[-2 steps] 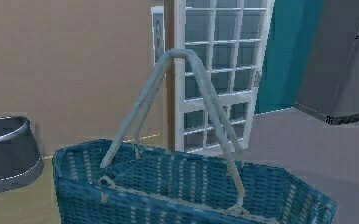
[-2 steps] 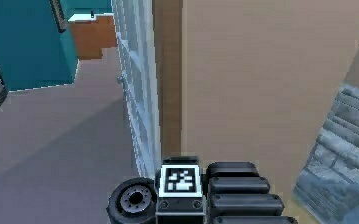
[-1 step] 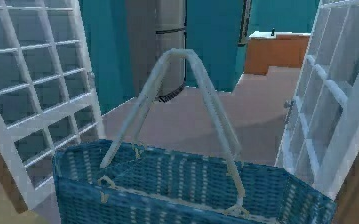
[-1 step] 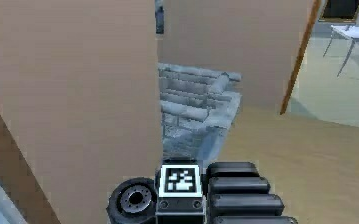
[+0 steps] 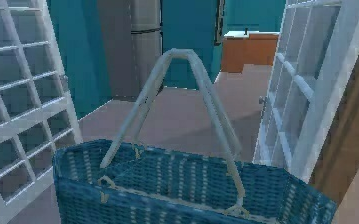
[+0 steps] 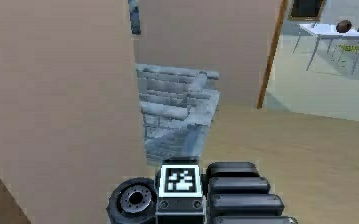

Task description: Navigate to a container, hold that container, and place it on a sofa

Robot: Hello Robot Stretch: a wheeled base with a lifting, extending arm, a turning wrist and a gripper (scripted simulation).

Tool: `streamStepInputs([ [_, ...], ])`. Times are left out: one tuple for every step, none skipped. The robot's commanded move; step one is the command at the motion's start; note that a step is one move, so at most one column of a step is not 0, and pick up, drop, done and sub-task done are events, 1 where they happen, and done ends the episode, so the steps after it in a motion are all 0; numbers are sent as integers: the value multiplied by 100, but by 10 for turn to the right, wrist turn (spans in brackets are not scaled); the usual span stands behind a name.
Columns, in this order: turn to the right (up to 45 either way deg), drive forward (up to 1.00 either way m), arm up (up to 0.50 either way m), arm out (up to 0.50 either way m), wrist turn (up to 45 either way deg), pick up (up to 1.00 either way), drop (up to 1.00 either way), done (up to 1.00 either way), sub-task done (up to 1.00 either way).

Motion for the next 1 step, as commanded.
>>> streamStepInputs([
  [0,100,0,0,0,0,0,0,0],
])
